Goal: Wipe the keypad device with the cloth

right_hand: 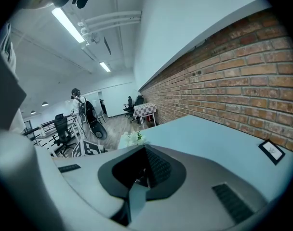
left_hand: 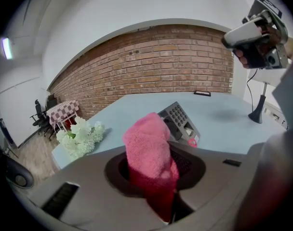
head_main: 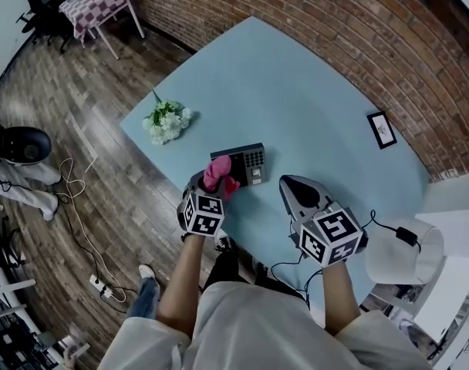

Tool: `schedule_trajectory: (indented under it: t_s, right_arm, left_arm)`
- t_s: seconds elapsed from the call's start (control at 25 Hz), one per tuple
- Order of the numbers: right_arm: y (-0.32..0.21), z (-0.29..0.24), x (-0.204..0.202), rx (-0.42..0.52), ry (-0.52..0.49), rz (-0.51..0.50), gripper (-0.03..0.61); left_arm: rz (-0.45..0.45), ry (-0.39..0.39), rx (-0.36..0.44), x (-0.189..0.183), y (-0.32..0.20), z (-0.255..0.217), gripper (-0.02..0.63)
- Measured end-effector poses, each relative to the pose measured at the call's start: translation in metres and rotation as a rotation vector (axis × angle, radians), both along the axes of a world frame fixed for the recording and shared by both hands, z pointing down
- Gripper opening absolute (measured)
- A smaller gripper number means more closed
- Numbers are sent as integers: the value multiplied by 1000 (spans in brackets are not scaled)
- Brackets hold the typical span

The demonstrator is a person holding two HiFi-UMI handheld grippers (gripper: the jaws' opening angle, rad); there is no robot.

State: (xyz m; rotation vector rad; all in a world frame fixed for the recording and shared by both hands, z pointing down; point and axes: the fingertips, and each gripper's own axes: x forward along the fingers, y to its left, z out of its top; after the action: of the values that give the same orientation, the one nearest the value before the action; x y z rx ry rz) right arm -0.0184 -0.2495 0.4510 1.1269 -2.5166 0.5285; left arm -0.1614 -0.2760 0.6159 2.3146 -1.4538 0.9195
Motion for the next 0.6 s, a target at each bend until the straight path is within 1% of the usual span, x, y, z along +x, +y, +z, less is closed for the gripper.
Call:
schedule_trajectory:
  t_s: [0.24, 0.44, 0.6]
  right_arm:
    - [-3, 4, -1, -5, -3, 7, 20]
    - [-2, 7, 2, -17, -5, 12, 21]
    - [0, 11, 8, -33, -4, 22, 21]
  left_arm:
    - [19, -8, -33, 3, 12, 13, 130]
    - [7, 21, -77, 7, 25, 28, 130]
    - [9, 20, -112, 12, 37, 41, 130]
